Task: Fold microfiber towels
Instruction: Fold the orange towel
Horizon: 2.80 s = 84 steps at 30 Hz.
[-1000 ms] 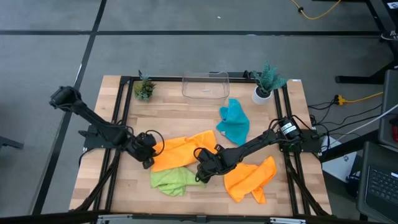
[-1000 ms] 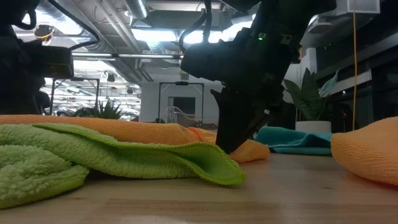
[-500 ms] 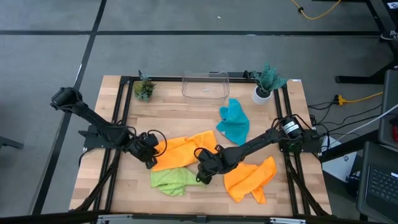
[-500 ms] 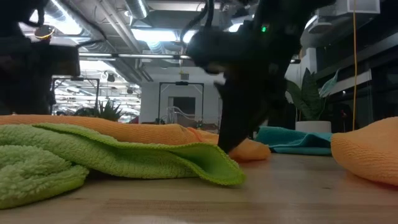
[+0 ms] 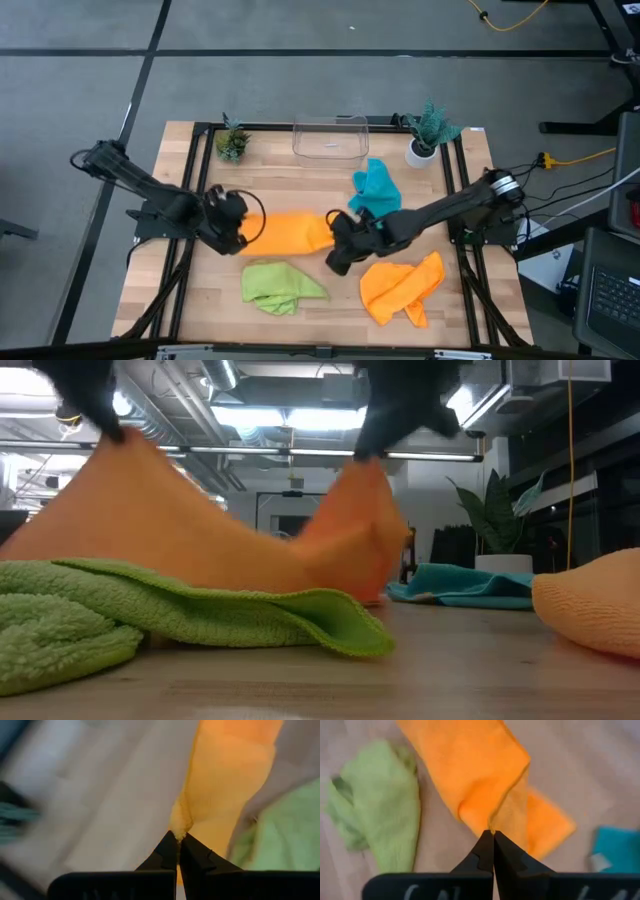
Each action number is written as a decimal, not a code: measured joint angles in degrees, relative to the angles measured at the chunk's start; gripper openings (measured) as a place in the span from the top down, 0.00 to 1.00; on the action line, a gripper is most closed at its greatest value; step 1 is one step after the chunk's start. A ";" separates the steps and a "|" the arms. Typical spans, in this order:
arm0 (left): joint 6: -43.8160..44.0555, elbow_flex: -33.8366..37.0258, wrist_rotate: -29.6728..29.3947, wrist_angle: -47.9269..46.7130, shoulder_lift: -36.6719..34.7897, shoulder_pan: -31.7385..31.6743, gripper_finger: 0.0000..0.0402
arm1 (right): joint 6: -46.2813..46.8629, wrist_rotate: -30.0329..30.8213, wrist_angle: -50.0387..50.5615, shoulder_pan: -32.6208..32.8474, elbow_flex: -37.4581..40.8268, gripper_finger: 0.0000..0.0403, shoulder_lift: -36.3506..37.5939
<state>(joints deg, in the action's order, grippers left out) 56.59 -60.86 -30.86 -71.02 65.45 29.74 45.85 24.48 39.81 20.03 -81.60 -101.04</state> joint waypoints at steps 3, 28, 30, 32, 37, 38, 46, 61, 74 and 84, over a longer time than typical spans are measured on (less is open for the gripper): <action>0.29 -7.37 -4.05 -8.65 -0.02 0.00 1.00 | -2.56 5.67 0.00 -0.10 0.00 1.00 4.13; -12.36 -19.83 -22.46 -19.02 -1.86 -10.73 1.00 | -21.38 22.48 3.54 -9.88 -0.04 1.00 17.09; -14.70 -19.60 -23.41 -19.01 -2.11 -13.76 1.00 | -24.27 22.42 3.48 -11.93 -0.04 1.00 17.19; -16.81 -19.58 -25.54 -19.01 -2.14 -16.82 1.00 | -26.47 22.45 3.34 -13.80 -0.04 1.00 17.28; -19.54 -19.54 -27.61 -19.03 -3.45 -22.14 1.00 | -28.22 22.46 3.28 -16.20 -0.04 1.00 17.31; -19.51 -19.54 -26.71 -18.99 -3.61 -22.67 1.00 | -28.22 22.45 3.28 -16.20 -0.04 1.00 17.31; -11.68 -6.58 -14.51 -13.22 -3.65 -20.03 1.00 | -24.22 16.99 2.23 -13.69 4.11 1.00 14.88; 13.35 2.13 7.18 -8.28 -2.83 0.75 1.00 | -9.20 9.42 0.17 0.76 7.78 1.00 11.13; 7.18 -10.40 -17.52 -19.04 -4.88 -7.12 1.00 | -34.83 27.44 -0.08 -10.55 0.73 1.00 11.65; -2.99 -17.53 -16.85 -18.91 -4.72 -12.37 1.00 | -44.42 24.33 0.65 -15.63 -6.21 1.00 11.72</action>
<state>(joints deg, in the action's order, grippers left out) 53.60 -78.39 -47.71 -89.93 60.73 17.37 1.43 48.81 40.46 4.40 -87.81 -89.32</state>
